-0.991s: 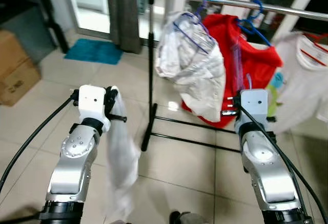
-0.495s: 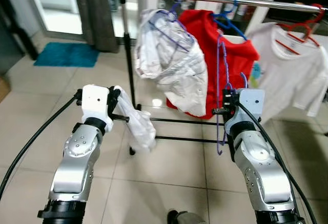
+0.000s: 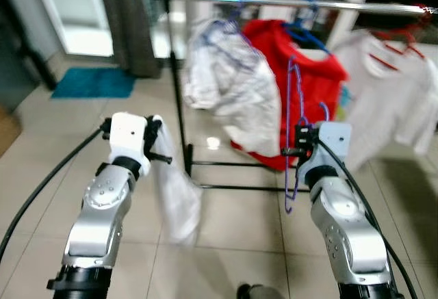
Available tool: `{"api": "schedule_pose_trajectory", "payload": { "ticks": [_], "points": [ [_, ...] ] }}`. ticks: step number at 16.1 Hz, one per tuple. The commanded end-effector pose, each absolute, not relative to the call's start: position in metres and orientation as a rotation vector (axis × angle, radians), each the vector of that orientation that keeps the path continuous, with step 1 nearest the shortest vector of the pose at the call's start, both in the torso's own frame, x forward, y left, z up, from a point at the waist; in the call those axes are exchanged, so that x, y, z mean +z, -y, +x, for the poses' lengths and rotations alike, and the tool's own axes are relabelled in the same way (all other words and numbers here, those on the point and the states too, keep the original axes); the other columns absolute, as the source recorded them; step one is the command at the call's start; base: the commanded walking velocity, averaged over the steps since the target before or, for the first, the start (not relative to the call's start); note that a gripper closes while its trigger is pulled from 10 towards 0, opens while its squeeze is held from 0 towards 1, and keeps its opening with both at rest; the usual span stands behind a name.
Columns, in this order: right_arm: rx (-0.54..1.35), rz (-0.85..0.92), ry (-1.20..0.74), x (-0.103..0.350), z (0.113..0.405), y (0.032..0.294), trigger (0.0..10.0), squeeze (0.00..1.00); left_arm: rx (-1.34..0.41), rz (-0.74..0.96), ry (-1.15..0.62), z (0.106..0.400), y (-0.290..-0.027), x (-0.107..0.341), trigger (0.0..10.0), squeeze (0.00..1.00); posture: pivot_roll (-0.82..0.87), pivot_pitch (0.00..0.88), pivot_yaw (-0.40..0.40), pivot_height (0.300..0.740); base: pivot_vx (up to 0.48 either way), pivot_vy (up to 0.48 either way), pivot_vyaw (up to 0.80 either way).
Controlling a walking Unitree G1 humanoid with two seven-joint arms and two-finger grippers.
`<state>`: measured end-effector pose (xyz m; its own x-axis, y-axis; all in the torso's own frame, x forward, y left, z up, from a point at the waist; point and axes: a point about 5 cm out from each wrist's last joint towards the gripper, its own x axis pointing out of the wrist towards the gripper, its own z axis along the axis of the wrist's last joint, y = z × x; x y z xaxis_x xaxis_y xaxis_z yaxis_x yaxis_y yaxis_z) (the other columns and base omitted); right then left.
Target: Hang hanger
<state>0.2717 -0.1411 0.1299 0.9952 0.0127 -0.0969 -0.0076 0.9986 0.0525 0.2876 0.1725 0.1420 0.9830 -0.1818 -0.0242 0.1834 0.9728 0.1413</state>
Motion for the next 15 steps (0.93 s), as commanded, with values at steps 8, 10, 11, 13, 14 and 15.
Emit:
{"api": "schedule_pose_trajectory", "payload": {
  "ticks": [8, 10, 11, 13, 14, 15],
  "points": [
    [-0.039, -0.066, -0.115, 0.133, 0.271, 0.148, 10.0, 0.0, -0.231, 0.111, 0.013, 0.293, -0.163, 0.15, 10.0, 0.0, -0.07, 0.012, 0.012, 0.74, 0.0, 0.0, -0.8],
    [-0.067, -0.02, -0.131, 0.131, 0.271, 0.152, 10.0, 0.0, -0.212, 0.101, 0.048, 0.291, -0.164, 0.151, 10.0, 0.0, -0.06, 0.015, 0.003, 0.74, 0.0, 0.0, -0.8],
    [-0.094, 0.037, -0.132, 0.132, 0.272, 0.153, 10.0, 0.0, -0.175, 0.108, 0.076, 0.291, -0.168, 0.153, 10.0, 0.0, -0.06, 0.015, 0.002, 0.74, 0.0, 0.0, -0.8],
    [-0.135, -0.013, -0.1, 0.137, 0.275, 0.155, 10.0, 0.0, -0.174, 0.093, 0.092, 0.29, -0.171, 0.155, 10.0, 0.0, -0.06, 0.021, 0.0, 0.74, 0.0, 0.0, -0.78],
    [-0.118, -0.017, -0.105, 0.136, 0.275, 0.155, 10.0, 0.0, -0.205, 0.093, 0.094, 0.288, -0.17, 0.156, 10.0, 0.0, -0.05, 0.019, -0.002, 0.74, 0.0, 0.0, -0.77],
    [-0.175, -0.066, -0.112, 0.134, 0.274, 0.157, 10.0, 0.0, -0.188, 0.101, 0.08, 0.288, -0.171, 0.155, 10.0, 0.0, -0.05, 0.019, -0.002, 0.74, 0.0, 0.0, -0.77]
  ]
}}
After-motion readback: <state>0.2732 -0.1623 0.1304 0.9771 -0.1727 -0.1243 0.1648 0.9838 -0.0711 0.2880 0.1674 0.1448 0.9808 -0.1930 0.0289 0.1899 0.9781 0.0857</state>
